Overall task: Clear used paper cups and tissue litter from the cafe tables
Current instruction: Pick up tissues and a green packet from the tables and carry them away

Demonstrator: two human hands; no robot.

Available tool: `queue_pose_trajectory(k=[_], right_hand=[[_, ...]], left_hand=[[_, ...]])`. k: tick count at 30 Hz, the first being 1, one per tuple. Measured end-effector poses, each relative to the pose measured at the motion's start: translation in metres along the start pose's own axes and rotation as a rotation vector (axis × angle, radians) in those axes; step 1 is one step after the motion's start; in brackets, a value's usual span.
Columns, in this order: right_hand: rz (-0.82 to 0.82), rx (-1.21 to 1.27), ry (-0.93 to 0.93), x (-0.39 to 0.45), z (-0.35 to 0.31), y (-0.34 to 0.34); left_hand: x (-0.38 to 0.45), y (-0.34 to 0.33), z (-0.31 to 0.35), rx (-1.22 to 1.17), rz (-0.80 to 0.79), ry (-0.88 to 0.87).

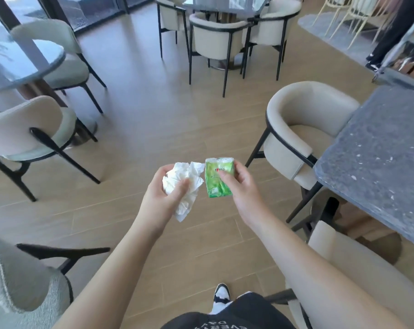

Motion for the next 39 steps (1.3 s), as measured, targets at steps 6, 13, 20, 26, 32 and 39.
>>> queue_pose_trajectory(k=[6,13,20,26,32,39], right_hand=[[0.051,0.007,0.005,0.095,-0.013,0.004],[0.129,0.008,-0.003,0.21,-0.011,-0.028],[0.253,0.015,-0.02,0.318,-0.036,-0.049],[0.325,0.01,-0.008,0.388,-0.048,-0.028],[0.394,-0.045,0.047,0.477,-0.069,0.034],[0.489,-0.003,0.041,0.565,-0.074,0.13]], left_hand=[[0.103,0.011,0.018,0.022,-0.03,-0.01],[0.235,0.05,0.017,0.021,-0.085,-0.006],[0.37,0.085,0.044,0.0,-0.172,0.015],[0.467,0.039,0.07,0.025,-0.305,-0.023],[0.564,-0.023,0.067,0.018,-0.392,-0.023],[0.663,-0.109,0.085,0.007,-0.453,-0.005]])
Point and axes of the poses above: each hand's wrist, its own x-axis towards the middle knuckle, its own y-axis out of the back of the hand, z = x × y, the point moved 5 cm from there along x, towards the middle knuckle, and after that the axes turned 12 degrees about -x, right-handed, at the moved point
